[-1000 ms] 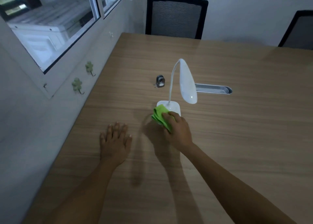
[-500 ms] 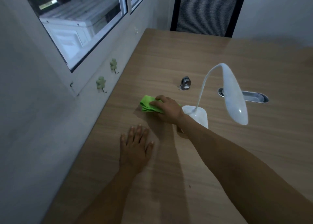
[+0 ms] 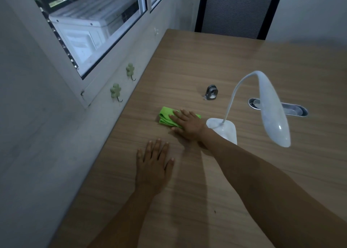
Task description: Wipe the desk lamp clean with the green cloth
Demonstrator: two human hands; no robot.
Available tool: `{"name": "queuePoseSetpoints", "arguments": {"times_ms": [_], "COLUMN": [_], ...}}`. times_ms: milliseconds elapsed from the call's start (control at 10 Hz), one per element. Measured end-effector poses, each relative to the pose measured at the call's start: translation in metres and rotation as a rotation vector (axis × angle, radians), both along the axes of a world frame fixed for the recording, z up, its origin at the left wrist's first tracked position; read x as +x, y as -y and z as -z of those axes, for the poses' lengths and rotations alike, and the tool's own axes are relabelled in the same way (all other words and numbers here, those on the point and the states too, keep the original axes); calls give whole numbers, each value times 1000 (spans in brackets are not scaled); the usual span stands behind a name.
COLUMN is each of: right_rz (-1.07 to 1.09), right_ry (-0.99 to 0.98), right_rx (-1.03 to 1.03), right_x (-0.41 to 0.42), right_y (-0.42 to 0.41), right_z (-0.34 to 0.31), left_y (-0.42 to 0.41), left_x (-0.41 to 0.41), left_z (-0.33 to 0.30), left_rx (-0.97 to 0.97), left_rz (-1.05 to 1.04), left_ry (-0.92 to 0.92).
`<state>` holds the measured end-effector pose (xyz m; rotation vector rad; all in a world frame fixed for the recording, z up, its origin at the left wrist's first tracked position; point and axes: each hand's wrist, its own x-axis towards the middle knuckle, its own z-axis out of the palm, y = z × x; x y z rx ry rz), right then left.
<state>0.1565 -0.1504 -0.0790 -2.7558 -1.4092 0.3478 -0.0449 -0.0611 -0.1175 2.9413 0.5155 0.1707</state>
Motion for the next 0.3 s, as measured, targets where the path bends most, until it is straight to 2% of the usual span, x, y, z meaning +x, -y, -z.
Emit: {"name": "queuePoseSetpoints", "arguments": {"times_ms": [200,300], "right_rz": [57,84], "right_ry": [28,84], "right_rx": [23,152], "right_x": [-8,-19], "right_y": [4,10], "right_z": [-1,-8], "left_y": [0,0], "left_x": [0,0], "left_z": [1,1], "left_rx": [15,-6], "left_rz": [1,-2], "left_ry": [5,12]}}
